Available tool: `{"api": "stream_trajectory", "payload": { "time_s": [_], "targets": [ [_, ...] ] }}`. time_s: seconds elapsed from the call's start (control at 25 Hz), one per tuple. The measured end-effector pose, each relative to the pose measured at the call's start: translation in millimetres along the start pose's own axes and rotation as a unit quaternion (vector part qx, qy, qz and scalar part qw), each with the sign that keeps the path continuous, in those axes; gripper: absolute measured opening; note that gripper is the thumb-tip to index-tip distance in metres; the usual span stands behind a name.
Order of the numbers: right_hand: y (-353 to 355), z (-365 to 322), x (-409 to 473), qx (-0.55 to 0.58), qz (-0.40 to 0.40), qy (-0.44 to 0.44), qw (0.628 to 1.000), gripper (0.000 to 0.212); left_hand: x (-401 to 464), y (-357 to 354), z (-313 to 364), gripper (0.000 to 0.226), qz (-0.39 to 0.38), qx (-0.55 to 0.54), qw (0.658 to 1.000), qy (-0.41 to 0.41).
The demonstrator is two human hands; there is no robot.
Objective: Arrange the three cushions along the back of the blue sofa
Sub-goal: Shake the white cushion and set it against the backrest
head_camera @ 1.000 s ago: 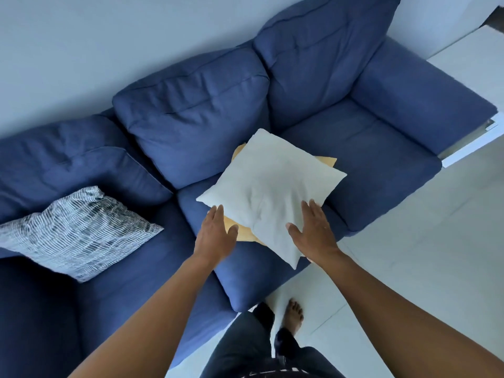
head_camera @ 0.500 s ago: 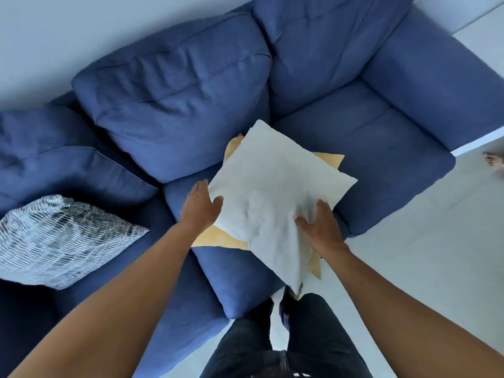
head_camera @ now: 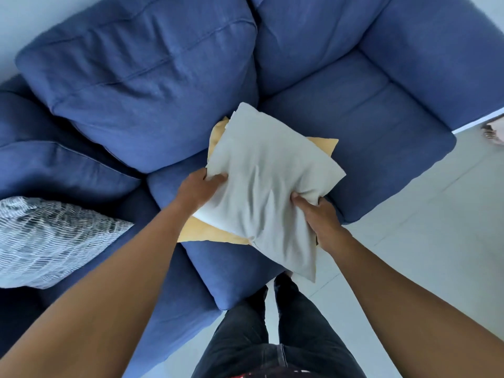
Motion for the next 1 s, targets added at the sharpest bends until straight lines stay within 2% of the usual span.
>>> {"api": "stream_trajectory", "payload": {
  "time_s": [0.24, 0.52, 0.68, 0.76, 0.84, 0.92, 1.0],
  "targets": [
    [49, -60, -41, 0.076, 0.006, 0.09, 0.993, 0.033, -57, -9, 30, 0.029, 0.007, -0.073, 0.996, -0.044],
    [137, -111, -67, 0.114, -0.093, 0.129, 0.981, 0.037, -109, -30, 85, 0.026, 0.002, -0.152, 0.986, -0.072],
    [214, -138, -66, 0.147, -0.195, 0.136, 0.96, 0.046, -132, -56, 148, 0.028, -0.024, -0.209, 0.976, -0.049],
    [265, -156, -66, 0.187, -0.228, 0.157, 0.943, 0.035, -145, -77, 182, 0.028, -0.033, -0.243, 0.969, -0.034],
    [314, -174, -60, 0.238, -0.234, 0.196, 0.922, 0.029, -156, -100, 214, 0.016, -0.05, -0.293, 0.954, -0.031],
    [355, -189, -42, 0.283, -0.219, 0.217, 0.908, 0.013, -164, -127, 249, 0.036, -0.077, -0.324, 0.941, -0.061],
    [381, -204, -25, 0.303, -0.221, 0.213, 0.902, 0.012, -174, -148, 278, 0.047, -0.084, -0.33, 0.936, -0.092]
  ]
}}
Point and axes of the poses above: each hand's wrist, its own x-axis towards the middle knuckle, its own y-axis out of the back of the hand, z = x × y, the point moved 4 cm from there along x, towards the middle knuckle, and after that the axes turned 4 degrees about x, right-handed, at the moved point
